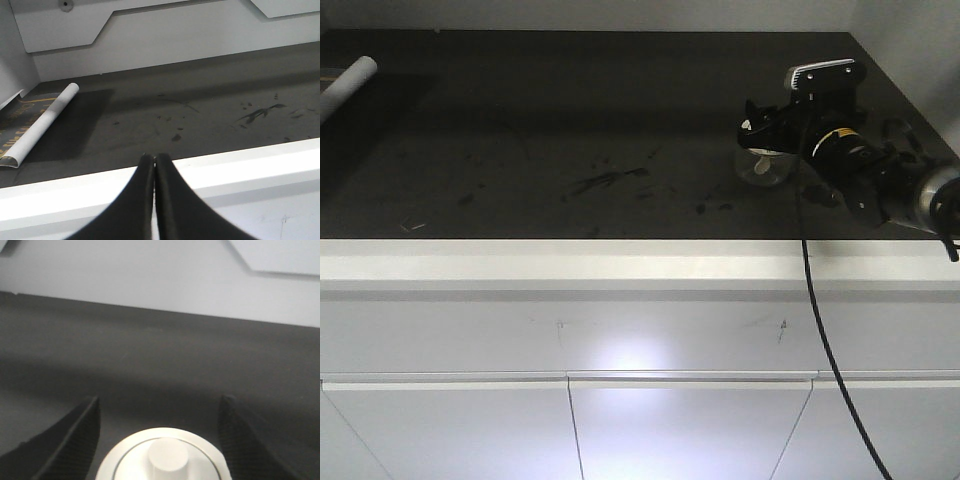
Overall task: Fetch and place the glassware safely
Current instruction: 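Reach the right gripper over the glass jar's white lid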
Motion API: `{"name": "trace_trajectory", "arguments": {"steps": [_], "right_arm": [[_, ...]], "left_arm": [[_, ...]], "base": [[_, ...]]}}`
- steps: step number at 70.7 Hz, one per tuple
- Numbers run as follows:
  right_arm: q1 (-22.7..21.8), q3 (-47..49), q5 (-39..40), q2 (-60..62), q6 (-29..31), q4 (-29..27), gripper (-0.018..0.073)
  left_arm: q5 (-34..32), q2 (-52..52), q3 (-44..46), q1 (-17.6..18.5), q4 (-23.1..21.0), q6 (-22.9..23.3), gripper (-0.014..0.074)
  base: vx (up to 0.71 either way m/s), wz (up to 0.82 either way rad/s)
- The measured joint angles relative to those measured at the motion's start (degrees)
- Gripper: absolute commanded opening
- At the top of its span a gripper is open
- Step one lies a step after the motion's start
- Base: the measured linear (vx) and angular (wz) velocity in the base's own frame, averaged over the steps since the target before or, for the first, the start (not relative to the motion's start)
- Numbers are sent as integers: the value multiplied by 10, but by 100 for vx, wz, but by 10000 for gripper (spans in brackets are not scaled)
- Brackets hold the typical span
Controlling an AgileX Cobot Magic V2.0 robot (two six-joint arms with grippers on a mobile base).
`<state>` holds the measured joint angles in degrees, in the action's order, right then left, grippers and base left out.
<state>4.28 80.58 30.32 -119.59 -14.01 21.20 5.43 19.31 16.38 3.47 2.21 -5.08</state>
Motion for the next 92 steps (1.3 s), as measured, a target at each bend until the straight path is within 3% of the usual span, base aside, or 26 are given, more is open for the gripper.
{"name": "trace_trajectory", "arguments": {"steps": [22,38,50,60,79,92], "right_arm": [[0,68,-1,-69,-3,2,481],[2,69,-2,-70,-3,2,408],[2,71,-6,-70,-3,2,246],[2,72,-7,-70,-3,1,-15],[2,72,-7,-68,-3,1,-8],[2,69,-57,-45,-3,5,-8]], "left_arm": [[0,0,0,0,0,0,-7],[0,0,0,0,0,0,-7],[0,0,0,0,0,0,-7],[0,0,0,0,0,0,-7],[0,0,0,0,0,0,-7],[0,0,0,0,0,0,-7]], "base": [[0,0],[0,0],[0,0],[0,0],[0,0],[0,0]]}}
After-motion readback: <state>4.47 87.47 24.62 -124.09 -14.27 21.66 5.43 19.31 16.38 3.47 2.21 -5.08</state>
